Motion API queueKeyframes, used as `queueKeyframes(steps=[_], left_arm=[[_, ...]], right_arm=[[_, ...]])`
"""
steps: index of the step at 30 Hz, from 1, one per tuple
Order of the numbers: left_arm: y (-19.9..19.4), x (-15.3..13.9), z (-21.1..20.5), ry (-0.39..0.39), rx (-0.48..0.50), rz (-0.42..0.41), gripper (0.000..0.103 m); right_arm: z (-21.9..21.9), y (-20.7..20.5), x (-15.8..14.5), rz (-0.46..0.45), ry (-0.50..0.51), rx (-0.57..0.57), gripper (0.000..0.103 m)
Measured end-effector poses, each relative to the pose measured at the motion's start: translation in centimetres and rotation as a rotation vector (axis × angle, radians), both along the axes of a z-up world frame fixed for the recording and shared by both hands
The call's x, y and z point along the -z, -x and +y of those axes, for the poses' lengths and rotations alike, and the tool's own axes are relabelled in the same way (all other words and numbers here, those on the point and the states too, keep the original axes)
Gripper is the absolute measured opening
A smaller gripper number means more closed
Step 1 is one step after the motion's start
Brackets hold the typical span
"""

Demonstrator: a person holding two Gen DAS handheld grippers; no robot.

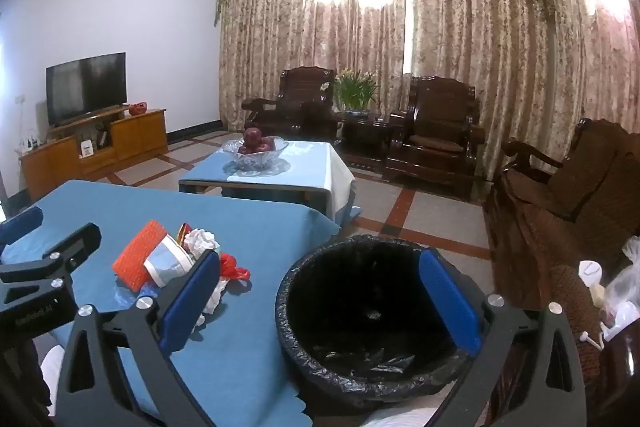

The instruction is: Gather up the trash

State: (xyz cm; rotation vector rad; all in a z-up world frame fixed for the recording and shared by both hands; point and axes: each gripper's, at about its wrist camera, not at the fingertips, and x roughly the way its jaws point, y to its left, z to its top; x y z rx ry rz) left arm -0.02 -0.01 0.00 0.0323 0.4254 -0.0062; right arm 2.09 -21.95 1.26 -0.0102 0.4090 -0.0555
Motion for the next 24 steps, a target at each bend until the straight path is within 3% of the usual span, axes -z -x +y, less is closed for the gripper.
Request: queueKeyframes(steps=[24], left_arm=[[-0.5,0.1,1.2,0.003,-0.007,0.013,0.098]], right_arm=[[0.5,-0.4,0.6,0.007,-0.005,-0.004,0.097]])
